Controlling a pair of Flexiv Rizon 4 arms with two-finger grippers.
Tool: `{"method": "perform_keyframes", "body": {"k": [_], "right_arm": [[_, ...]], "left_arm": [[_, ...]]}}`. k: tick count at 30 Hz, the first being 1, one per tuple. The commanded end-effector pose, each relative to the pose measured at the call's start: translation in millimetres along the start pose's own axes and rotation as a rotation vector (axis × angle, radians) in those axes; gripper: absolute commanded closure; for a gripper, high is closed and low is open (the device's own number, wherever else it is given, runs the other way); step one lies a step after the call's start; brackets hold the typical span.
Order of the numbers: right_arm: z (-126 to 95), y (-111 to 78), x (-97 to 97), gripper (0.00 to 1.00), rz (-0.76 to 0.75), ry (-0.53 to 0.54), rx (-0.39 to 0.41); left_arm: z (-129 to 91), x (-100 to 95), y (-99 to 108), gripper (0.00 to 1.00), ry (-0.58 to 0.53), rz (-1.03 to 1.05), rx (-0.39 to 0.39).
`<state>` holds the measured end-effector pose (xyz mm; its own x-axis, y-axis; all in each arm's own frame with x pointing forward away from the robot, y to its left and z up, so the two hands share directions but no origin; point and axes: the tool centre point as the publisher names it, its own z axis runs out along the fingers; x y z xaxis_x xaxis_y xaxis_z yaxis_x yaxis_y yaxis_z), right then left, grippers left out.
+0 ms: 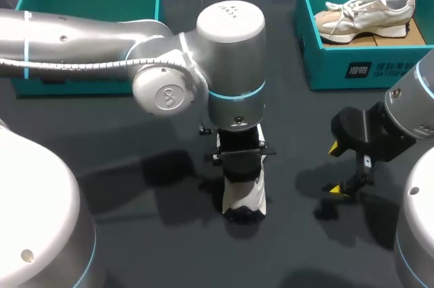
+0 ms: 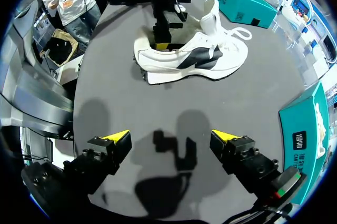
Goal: Take the shoe out of the shoebox, open the shoe tongue, remove and reinsert the insole, then place the shoe into the shoebox
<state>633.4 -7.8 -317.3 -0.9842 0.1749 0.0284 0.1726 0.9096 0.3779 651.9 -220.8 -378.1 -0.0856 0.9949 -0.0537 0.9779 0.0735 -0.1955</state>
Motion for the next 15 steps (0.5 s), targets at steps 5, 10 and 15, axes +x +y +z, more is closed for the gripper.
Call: {"method": "perform_keyframes", "body": {"k": [5, 10, 15], "right_arm": [[0, -0.5, 2.3, 0.00, 0.000, -0.004, 0.001], [0, -0.5, 2.3, 0.00, 0.000, -0.004, 0.001], [0, -0.5, 2.3, 0.00, 0.000, -0.004, 0.001]], "left_arm": [[42, -15.8, 30, 1.00, 0.083, -0.056, -0.031], [25, -13.1, 26, 1.00, -0.005, -0.052, -0.112], [-3, -11.6, 14, 1.00, -0.067, -0.022, -0.189]]}}
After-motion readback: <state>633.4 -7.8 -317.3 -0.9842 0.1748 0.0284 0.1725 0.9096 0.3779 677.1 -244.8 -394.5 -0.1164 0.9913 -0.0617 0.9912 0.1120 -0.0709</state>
